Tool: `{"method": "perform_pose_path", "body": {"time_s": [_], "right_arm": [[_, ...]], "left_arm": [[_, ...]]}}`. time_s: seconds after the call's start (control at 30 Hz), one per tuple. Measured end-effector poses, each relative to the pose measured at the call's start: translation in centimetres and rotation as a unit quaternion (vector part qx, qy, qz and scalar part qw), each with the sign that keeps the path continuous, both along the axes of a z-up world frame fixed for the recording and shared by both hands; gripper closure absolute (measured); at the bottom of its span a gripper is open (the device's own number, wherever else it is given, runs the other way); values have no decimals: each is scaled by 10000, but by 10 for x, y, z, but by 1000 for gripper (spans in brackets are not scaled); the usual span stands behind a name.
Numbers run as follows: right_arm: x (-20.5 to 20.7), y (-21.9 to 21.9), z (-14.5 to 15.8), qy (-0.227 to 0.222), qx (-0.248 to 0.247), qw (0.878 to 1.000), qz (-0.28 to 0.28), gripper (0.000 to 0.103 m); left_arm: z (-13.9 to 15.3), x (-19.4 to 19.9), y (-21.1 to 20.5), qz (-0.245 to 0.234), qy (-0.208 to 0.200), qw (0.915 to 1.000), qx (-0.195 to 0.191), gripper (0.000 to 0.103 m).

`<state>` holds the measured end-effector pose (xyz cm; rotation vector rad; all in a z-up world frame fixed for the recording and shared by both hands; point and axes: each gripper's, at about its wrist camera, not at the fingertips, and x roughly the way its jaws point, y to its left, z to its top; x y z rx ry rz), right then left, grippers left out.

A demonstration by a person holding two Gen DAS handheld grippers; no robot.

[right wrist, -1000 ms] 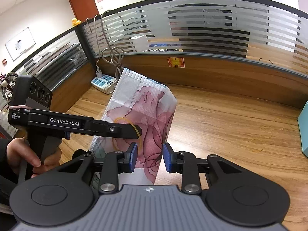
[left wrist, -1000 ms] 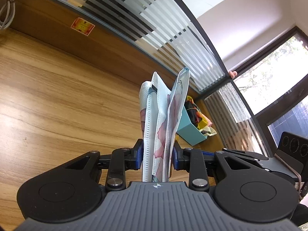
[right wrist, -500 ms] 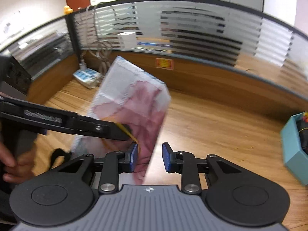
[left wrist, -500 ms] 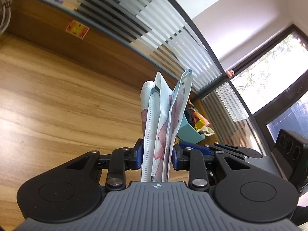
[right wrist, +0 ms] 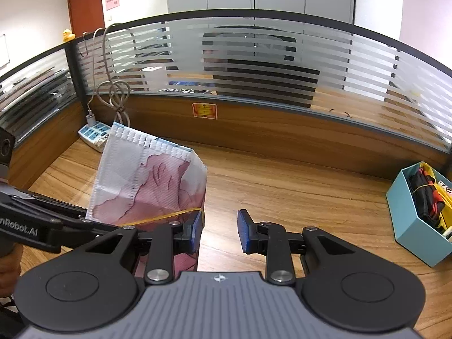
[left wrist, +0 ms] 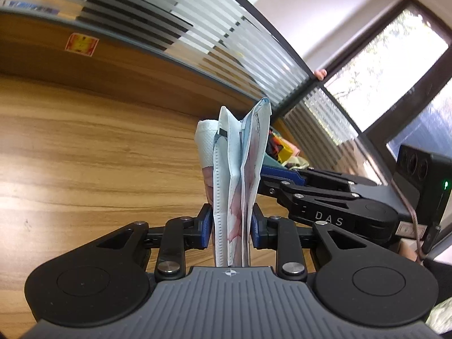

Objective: Fold shopping bag

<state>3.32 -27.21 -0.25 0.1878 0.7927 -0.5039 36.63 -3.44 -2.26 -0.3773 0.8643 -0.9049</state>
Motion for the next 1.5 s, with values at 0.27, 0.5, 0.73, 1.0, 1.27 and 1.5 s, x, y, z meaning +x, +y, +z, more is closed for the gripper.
{"method": "perform_pose_path", "body": {"time_s": [0.27, 0.5, 0.73, 1.0, 1.27, 1.5], "right_arm": [[-10, -15, -1, -139, 78, 9997, -189, 70], [-19, -22, 9, -258, -39, 9997, -12, 66], [-33, -49, 31, -239, 286, 9983, 453, 59], [-62, -104, 68, -678, 715, 9946, 326, 72], [-84, -140, 86, -997, 1209, 9875, 193, 80], [-76, -113, 73, -1017, 1309, 9855, 349, 85]], "left_arm": [[4, -5, -1, -469, -149, 9987, -146, 75], [5, -14, -6, -1129, -469, 9925, -51, 76], [13, -29, -16, -2067, -921, 9741, 4, 76], [7, -49, -30, -3136, -664, 9472, 62, 82], [3, -36, -26, -2656, -692, 9611, 296, 81], [-1, -18, -17, -1830, -466, 9814, 343, 81]]}}
